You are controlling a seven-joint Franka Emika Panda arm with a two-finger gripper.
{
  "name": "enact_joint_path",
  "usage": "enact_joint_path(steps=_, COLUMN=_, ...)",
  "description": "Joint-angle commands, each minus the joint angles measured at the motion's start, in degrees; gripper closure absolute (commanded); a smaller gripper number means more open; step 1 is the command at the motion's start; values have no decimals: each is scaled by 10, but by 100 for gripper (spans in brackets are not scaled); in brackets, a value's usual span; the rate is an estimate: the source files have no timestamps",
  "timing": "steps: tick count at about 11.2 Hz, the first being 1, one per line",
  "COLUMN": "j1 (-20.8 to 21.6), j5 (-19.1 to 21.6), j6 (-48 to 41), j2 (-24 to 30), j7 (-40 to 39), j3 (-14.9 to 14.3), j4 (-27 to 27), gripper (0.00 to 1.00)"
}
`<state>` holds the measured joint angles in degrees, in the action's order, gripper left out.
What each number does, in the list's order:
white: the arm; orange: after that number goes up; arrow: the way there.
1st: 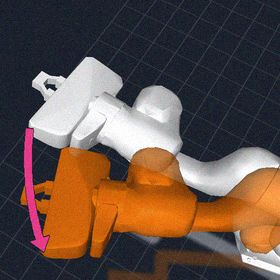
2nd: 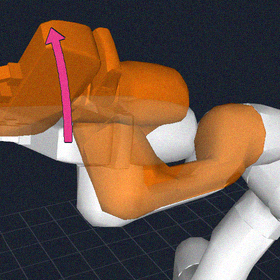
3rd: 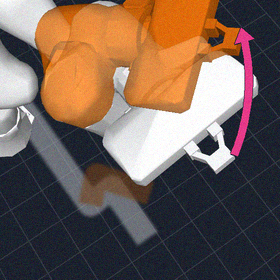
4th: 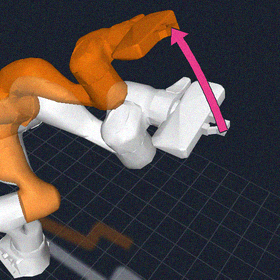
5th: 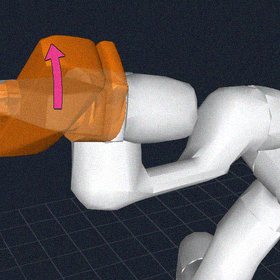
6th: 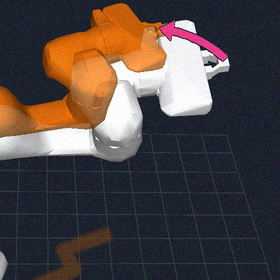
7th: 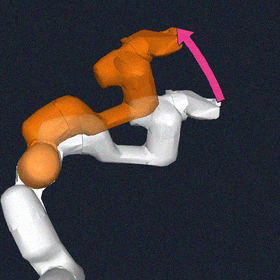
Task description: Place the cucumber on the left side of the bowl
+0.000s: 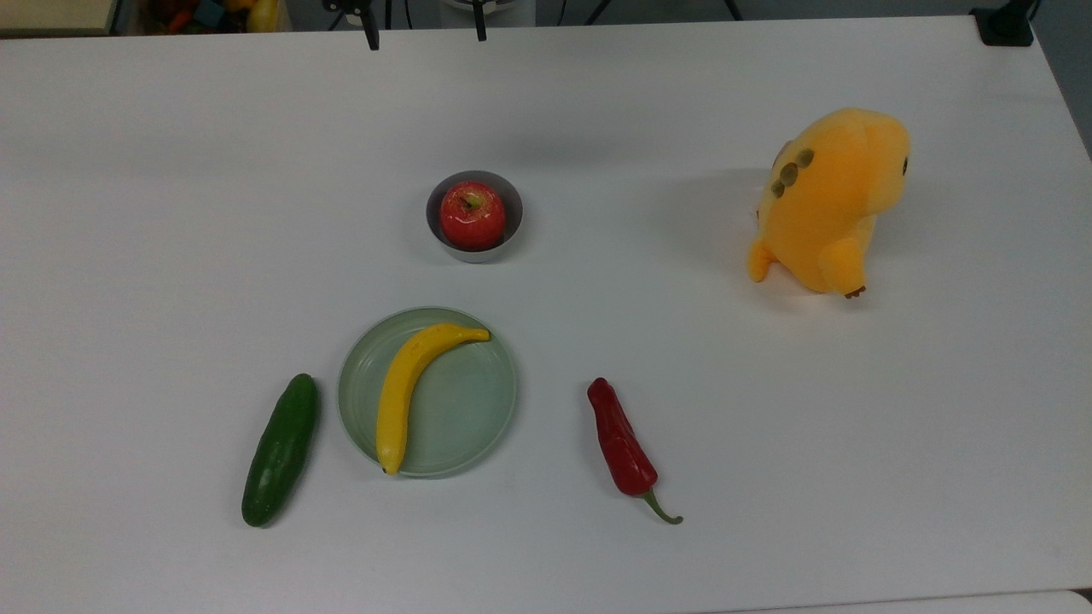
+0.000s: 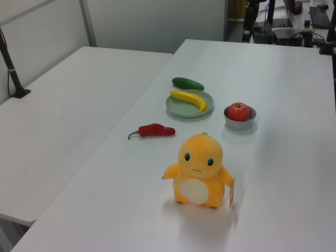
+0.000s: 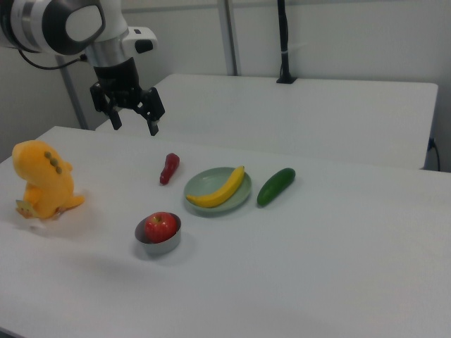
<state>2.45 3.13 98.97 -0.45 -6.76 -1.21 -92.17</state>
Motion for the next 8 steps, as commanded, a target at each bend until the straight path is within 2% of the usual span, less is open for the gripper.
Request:
enact_joint_path(steps=1, j1=2, j5=13, j6=13, j2=-1, j7=-17, j3=-5, j4=-13, gripper=0)
enact_joint_path(steps=4, j1=7, j5=13, j6=24, j2=-31, j7=-16, j3=-5, j4=-9, gripper=0)
enact_joint_path(steps=8, j1=10, j5=13, j6=79, j2=-62, j7=-11, j3=-5, j4=-10, gripper=0)
